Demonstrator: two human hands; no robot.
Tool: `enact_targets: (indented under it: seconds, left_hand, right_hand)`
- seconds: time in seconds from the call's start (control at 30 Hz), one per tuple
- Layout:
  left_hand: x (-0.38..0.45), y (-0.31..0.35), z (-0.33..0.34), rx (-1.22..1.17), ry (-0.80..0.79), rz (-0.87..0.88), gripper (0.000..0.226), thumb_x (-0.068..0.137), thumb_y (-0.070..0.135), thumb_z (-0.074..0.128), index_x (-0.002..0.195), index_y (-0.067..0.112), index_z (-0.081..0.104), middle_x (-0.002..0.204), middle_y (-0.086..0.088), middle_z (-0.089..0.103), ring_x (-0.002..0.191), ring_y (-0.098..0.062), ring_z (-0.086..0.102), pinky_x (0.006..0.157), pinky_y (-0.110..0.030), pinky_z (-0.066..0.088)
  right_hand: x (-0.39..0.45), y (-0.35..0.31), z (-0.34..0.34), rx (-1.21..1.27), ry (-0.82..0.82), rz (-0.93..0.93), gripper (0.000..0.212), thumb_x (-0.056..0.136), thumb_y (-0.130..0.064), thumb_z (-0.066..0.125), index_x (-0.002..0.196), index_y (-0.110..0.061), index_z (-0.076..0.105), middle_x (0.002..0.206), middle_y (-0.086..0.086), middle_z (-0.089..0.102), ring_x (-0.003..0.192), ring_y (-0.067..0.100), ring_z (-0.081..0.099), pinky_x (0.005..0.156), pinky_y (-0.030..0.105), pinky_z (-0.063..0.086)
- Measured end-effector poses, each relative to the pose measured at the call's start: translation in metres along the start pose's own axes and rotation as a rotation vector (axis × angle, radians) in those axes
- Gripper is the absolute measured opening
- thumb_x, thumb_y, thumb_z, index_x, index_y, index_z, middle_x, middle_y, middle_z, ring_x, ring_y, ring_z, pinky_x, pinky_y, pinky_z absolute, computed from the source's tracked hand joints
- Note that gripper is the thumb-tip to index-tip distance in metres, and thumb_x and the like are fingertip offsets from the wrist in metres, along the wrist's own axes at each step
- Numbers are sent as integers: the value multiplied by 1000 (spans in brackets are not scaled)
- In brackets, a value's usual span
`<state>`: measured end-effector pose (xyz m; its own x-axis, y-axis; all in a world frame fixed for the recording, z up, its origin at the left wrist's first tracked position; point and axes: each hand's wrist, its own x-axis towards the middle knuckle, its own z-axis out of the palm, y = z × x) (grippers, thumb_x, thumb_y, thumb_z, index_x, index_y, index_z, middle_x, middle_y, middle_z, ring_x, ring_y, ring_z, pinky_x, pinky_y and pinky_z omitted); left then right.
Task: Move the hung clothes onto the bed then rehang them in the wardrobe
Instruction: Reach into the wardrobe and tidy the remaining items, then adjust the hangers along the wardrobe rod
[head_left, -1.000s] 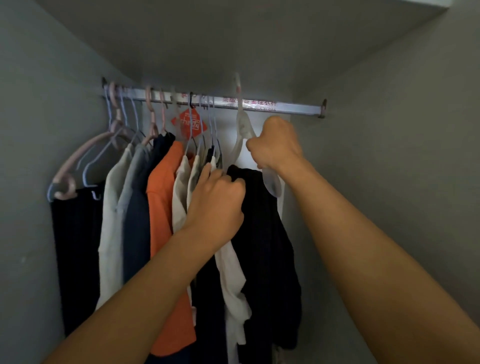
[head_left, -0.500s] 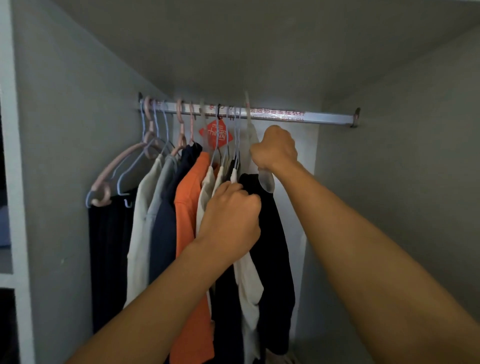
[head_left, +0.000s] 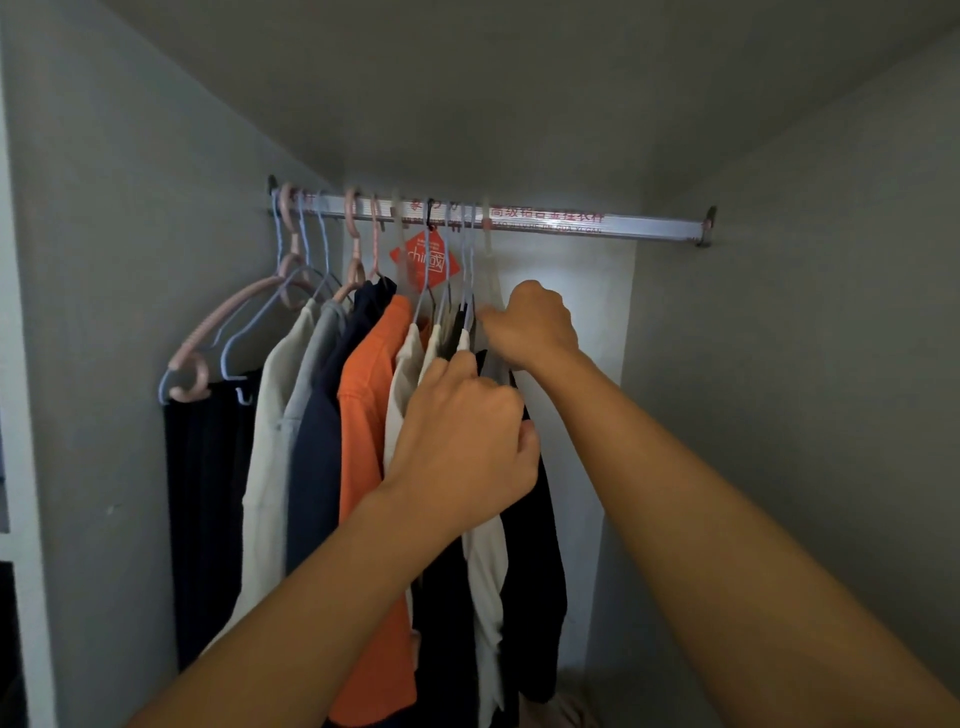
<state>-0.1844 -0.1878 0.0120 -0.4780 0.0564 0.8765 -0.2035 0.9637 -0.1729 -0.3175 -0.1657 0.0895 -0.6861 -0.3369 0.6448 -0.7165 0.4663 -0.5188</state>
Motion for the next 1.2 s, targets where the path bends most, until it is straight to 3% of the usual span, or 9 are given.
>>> enact_targets:
  seconds: [0.1, 0.17, 0.33, 0.47, 0.57, 0.7, 0.93, 1.07, 1.2]
  left_hand:
    - [-2, 3, 0, -47, -30, -29, 31, 74, 31, 64, 48, 17, 56, 44, 4, 44, 59, -16, 43, 63, -29, 27]
    - [-5, 4, 1, -79, -39, -53, 30, 79, 32, 62, 53, 17, 60, 47, 2, 50, 61, -18, 48, 58, -27, 32]
    - [-22, 9, 0, -218, -54, -133, 26, 90, 36, 57, 75, 18, 68, 66, 2, 57, 81, -14, 53, 56, -27, 32]
    - [-38, 14, 1, -333, -161, -123, 23, 94, 39, 53, 87, 22, 67, 74, 8, 56, 83, -8, 50, 62, -26, 37]
    - [-48, 16, 5, -386, -268, -93, 22, 93, 42, 55, 95, 24, 67, 85, 5, 65, 85, -14, 60, 68, -31, 49]
    - [-67, 19, 8, -487, -487, -8, 34, 91, 46, 59, 119, 27, 61, 105, 4, 67, 99, -17, 62, 77, -32, 51]
    - [-101, 53, -2, -726, -875, 274, 56, 87, 48, 67, 137, 30, 49, 127, 2, 56, 112, -18, 57, 91, -36, 50]
    - [-121, 91, -15, -818, -985, 394, 62, 83, 54, 68, 137, 33, 48, 137, 4, 50, 123, -16, 51, 97, -31, 45]
    - [-136, 135, -44, -899, -1000, 489, 61, 81, 50, 72, 135, 32, 50, 133, 5, 52, 117, -16, 53, 93, -30, 45]
  right_hand:
    - [-12, 14, -11, 42, -13, 22, 40, 96, -37, 51, 64, -13, 46, 59, 1, 56, 51, 19, 56, 52, 27, 44]
    - [-23, 28, -20, 37, -31, 66, 42, 93, -39, 50, 68, -6, 58, 55, 4, 66, 52, 22, 66, 64, 34, 58]
    - [-66, 51, -39, -175, -140, 127, 32, 76, -31, 56, 68, -3, 67, 53, 3, 67, 60, 23, 68, 69, 38, 59]
    - [-114, 60, -49, -316, -180, 158, 30, 77, -37, 65, 65, -9, 61, 64, 3, 62, 65, 23, 62, 60, 30, 52]
    - [-151, 64, -53, -367, -276, 159, 32, 78, -39, 69, 97, -14, 73, 96, 4, 71, 91, 22, 65, 78, 33, 55]
    - [-204, 67, -60, -390, -414, 185, 32, 80, -43, 69, 110, -30, 66, 98, -6, 61, 98, 17, 63, 75, 25, 45]
    - [-304, 52, -99, -573, -413, 346, 38, 80, -42, 71, 116, -32, 64, 116, -3, 64, 109, 20, 61, 95, 33, 50]
    - [-358, 40, -133, -633, -348, 479, 33, 80, -40, 71, 110, -32, 61, 113, -4, 64, 102, 20, 61, 89, 37, 52]
    - [-413, 31, -170, -668, -303, 608, 36, 83, -42, 71, 116, -33, 59, 111, -8, 62, 96, 14, 60, 87, 36, 54]
